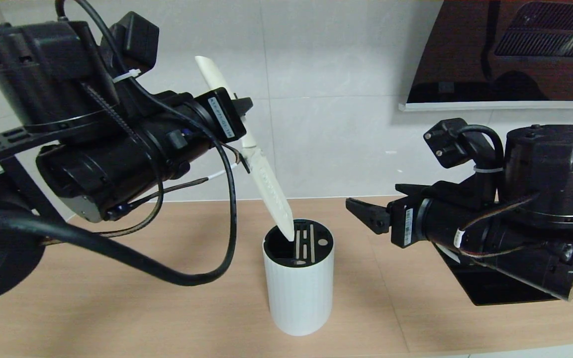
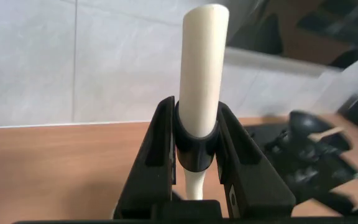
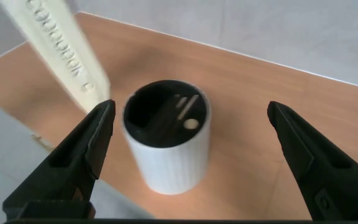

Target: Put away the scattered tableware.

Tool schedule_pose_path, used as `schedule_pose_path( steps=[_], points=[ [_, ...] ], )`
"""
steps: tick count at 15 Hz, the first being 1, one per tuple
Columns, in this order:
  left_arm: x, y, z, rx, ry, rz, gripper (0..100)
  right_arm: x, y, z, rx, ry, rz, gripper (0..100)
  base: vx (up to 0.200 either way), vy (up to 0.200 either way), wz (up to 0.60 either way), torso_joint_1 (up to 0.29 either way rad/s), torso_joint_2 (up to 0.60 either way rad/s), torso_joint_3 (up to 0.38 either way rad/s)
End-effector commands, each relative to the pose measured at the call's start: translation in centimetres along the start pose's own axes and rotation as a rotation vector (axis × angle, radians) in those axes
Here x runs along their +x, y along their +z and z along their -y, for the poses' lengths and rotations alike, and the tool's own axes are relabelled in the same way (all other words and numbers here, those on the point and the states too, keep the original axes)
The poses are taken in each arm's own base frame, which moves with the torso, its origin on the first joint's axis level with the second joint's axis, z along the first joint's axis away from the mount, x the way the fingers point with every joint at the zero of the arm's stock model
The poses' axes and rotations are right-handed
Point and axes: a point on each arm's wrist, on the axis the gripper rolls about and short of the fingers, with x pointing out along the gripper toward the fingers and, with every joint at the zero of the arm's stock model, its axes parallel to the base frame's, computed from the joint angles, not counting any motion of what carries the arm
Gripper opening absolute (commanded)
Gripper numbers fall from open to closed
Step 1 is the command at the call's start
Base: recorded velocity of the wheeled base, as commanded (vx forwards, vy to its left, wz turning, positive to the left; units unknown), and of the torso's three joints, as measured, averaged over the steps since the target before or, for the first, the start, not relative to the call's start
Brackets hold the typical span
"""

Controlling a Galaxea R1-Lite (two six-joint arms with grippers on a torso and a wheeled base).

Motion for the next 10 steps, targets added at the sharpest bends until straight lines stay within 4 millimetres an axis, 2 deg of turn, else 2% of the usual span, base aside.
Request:
schedule_pose_path(
  steps=[1, 3, 5, 10],
  points=[
    [1.4, -1.4, -0.3, 0.028, 0.052, 0.017, 0, -0.2, 0.2, 0.2, -0.003, -0.007, 0.009, 100, 0.0, 0.0, 0.0, 0.0, 0.0, 0.0],
    [2.7, -2.5, -0.6, 0.12, 0.151, 0.066, 0, -0.2, 0.0, 0.2, -0.006, -0.007, 0.002, 100, 0.0, 0.0, 0.0, 0.0, 0.0, 0.0],
    [3.2, -3.9, -0.5, 0.15, 0.147, 0.099, 0, 0.0, -0.1, 0.2, -0.007, -0.009, -0.002, 100, 0.0, 0.0, 0.0, 0.0, 0.0, 0.0],
    [4.7, -7.4, -0.3, 0.191, 0.166, 0.033, 0, 0.0, -0.2, 0.2, -0.008, -0.008, -0.006, 100, 0.0, 0.0, 0.0, 0.0, 0.0, 0.0]
  ],
)
